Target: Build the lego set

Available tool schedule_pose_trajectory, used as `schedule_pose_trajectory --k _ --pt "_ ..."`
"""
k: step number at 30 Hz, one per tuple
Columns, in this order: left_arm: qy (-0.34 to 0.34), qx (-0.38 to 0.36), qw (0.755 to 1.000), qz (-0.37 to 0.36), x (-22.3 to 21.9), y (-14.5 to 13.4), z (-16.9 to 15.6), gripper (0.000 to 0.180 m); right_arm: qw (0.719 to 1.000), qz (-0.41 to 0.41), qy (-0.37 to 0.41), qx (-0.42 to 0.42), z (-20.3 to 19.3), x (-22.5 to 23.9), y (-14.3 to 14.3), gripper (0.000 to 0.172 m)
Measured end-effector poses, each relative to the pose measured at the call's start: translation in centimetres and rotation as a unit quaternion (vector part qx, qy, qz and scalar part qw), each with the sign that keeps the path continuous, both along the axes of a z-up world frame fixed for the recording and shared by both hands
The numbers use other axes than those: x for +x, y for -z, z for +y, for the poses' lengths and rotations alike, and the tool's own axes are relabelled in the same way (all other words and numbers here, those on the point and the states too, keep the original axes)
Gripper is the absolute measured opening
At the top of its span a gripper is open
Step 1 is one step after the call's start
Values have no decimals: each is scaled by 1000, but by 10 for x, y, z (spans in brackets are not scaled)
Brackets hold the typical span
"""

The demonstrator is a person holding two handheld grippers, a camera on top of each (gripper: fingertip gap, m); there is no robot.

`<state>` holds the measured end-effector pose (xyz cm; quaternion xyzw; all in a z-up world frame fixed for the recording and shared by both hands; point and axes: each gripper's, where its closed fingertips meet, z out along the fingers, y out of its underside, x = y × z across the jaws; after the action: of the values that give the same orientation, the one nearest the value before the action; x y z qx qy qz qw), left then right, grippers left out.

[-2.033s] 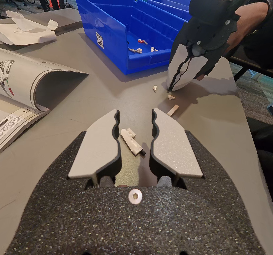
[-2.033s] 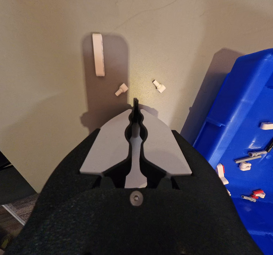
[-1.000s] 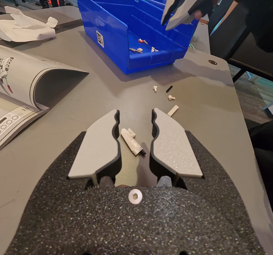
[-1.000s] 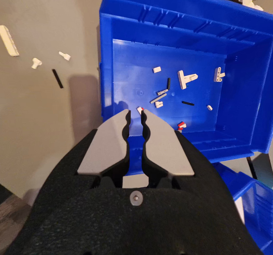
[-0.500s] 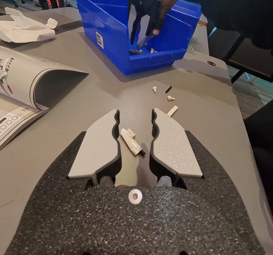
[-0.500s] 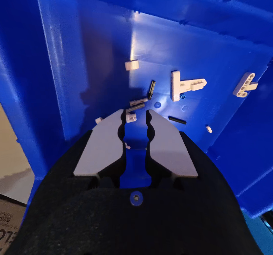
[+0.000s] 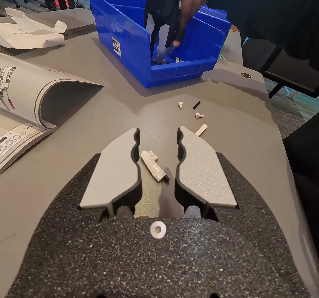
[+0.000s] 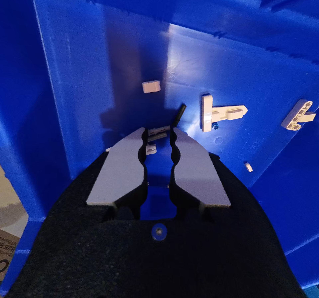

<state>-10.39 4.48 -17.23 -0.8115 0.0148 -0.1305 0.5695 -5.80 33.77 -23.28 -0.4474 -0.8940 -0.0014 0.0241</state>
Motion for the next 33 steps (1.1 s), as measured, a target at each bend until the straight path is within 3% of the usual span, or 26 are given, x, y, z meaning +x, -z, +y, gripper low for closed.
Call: schedule_pose_trajectory --k 6,11,15,18,25,32,33 --pt "0 1 1000 1 0 0 0 42 1000 9 -5 5 -3 2 -4 24" --pt "-1 1 1000 2 0 0 0 42 999 53 -7 5 -18 2 -34 25" --pt "0 1 1000 4 0 0 0 42 991 119 -44 -33 -78 1 -73 24" --pt "0 -1 1000 5 1 1 0 42 982 155 -90 -61 -139 1 -86 24" --pt "-1 0 1000 11 1 0 0 41 976 131 -162 -67 -228 2 -46 24" --pt "-1 2 1000 15 2 0 0 42 981 86 -168 -37 -239 1 0 24" --pt "-1 2 1000 15 2 0 -1 42 981 86 -168 -45 -242 2 1 13"
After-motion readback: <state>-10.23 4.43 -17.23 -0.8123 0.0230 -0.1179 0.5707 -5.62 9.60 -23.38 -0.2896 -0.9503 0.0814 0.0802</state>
